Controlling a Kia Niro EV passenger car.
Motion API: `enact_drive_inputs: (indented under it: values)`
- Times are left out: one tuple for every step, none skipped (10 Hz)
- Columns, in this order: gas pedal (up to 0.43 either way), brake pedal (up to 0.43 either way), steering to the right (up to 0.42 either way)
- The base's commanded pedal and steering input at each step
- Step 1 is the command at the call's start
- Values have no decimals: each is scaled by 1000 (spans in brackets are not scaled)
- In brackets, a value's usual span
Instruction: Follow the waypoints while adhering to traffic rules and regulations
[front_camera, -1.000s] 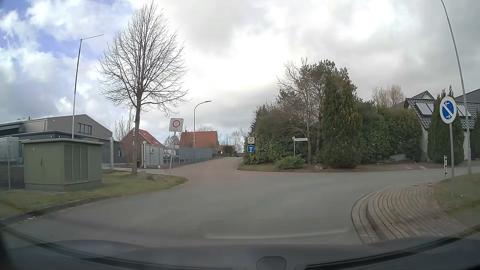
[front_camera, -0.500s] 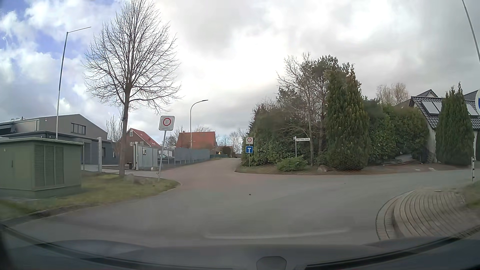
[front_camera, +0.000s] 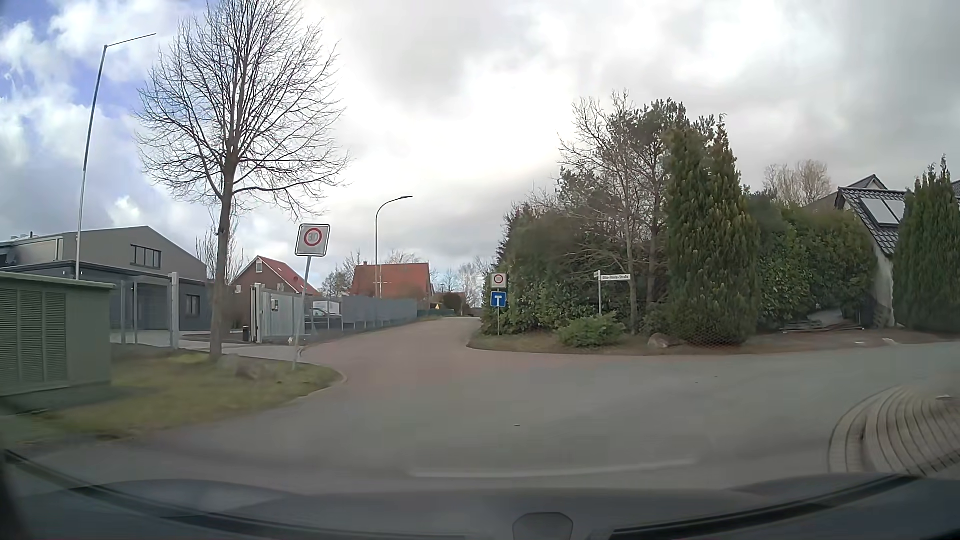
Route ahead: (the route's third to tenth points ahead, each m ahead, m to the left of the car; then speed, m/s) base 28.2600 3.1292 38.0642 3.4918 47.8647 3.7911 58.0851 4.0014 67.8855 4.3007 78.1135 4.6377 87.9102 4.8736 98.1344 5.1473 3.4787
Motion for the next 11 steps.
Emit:
enact_drive_inputs:
  values:
    - [228,0,-21]
    - [228,0,-24]
    - [228,0,-25]
    - [228,0,-29]
    - [228,0,-35]
    - [228,0,-42]
    - [228,0,-46]
    - [228,0,-49]
    - [228,0,-57]
    - [228,0,-67]
    - [228,0,-82]
